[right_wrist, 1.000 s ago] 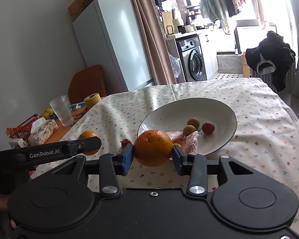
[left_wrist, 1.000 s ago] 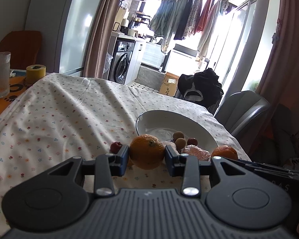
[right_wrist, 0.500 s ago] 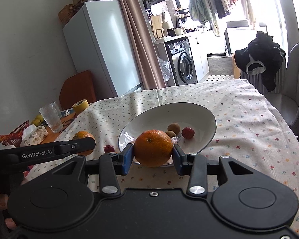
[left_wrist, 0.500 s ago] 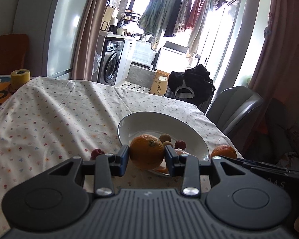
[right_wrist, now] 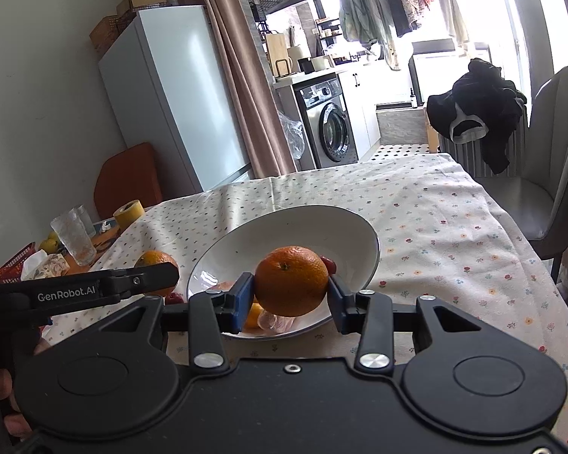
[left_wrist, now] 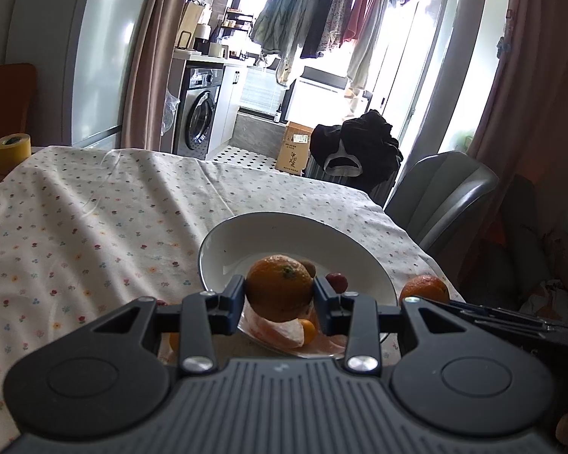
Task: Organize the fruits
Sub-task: 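Lower both held oranges into the white bowl and open both tools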
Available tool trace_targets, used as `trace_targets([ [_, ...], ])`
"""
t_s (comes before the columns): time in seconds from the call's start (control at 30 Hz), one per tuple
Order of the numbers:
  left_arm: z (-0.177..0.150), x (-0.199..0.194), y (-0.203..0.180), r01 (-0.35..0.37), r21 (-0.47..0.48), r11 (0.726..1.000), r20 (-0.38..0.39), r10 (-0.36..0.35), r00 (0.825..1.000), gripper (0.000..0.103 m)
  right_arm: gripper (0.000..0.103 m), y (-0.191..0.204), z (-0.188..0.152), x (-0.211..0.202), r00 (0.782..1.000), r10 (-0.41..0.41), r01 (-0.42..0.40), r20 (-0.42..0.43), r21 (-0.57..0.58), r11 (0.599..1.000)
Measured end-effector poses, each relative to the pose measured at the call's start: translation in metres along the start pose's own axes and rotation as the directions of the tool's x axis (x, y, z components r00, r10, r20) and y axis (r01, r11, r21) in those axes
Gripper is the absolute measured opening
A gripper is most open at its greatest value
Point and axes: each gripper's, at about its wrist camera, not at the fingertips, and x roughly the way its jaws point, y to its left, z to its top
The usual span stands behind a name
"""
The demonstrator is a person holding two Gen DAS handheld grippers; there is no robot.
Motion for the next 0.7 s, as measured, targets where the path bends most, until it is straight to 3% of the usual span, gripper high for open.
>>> trace_targets([
  [0.37, 0.012, 0.029, 0.006, -0.018, 0.001, 1.0, -0.026, 0.018, 1.0, 0.037, 0.04, -0.014, 0.001, 0.018, 1.0, -0.023, 0.024, -0.018, 0.023, 0.999],
  [0.5, 0.013, 0.025, 0.005, -0.042, 0.03, 0.999, 0.023, 0.041, 0.999, 0.051, 0.04, -0.017, 0.0, 0.022, 0.999, -0.025, 0.026, -0.027, 0.027, 0.999],
  [0.7, 0.007, 0.019, 0.012, -0.048, 0.017, 0.999, -0.001, 0.048, 0.999, 0.053, 0.04, -0.018, 0.001, 0.027, 0.999, -0.028, 0.029, -0.032, 0.029, 0.999],
])
